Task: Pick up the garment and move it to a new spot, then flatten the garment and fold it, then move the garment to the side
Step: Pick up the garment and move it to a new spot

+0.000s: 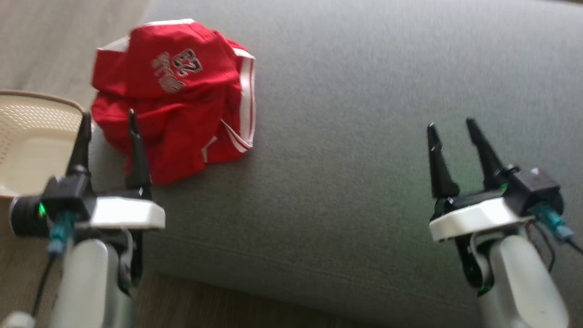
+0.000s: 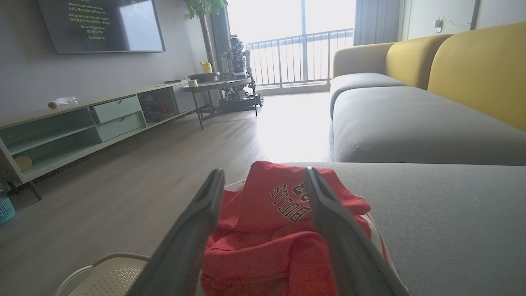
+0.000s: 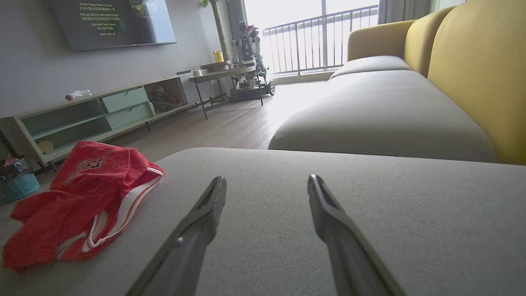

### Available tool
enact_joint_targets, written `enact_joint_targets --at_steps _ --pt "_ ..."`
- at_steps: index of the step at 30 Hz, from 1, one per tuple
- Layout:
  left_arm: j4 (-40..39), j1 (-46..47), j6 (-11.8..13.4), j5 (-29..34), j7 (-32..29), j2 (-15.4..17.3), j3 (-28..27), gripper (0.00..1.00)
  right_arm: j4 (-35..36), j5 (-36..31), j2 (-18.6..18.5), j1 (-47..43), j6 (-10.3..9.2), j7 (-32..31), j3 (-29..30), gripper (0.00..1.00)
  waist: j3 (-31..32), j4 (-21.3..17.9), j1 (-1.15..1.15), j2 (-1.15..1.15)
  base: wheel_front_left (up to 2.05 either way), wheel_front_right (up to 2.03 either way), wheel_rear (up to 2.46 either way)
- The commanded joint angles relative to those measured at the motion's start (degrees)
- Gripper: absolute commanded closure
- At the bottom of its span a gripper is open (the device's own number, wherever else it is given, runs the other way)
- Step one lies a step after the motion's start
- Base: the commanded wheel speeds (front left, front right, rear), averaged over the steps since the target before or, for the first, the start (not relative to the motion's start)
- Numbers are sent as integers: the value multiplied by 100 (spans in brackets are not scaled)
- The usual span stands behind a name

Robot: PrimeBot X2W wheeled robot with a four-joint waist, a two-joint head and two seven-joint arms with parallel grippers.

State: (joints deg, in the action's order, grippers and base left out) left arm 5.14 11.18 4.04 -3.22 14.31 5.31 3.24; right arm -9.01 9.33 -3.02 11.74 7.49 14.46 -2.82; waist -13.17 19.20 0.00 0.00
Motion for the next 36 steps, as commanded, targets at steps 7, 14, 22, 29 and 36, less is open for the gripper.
enact_joint_targets --at_steps 7,14,22,29,36 --pt "899 1124 -201 -134 69 326 -390 0 524 -338 14 425 0 -22 110 0 -776 -392 0 0 0 0 0" --pt "2531 2361 -409 -239 -26 600 -424 0 841 -472 14 441 0 -173 135 0 -1123 -552 0 0 0 0 0" --pt "3860 3370 -733 -483 -349 786 -437 0 1041 -562 14 465 0 -241 129 0 -1332 -631 0 0 0 0 0" --pt "4608 3730 -983 -654 -462 835 -311 100 1045 -590 14 453 0 -268 120 0 -1286 -647 0 0 0 0 0" --pt "4825 3731 -922 -642 -89 887 -273 100 905 -534 14 414 0 -243 55 0 -1006 -619 0 0 0 0 0"
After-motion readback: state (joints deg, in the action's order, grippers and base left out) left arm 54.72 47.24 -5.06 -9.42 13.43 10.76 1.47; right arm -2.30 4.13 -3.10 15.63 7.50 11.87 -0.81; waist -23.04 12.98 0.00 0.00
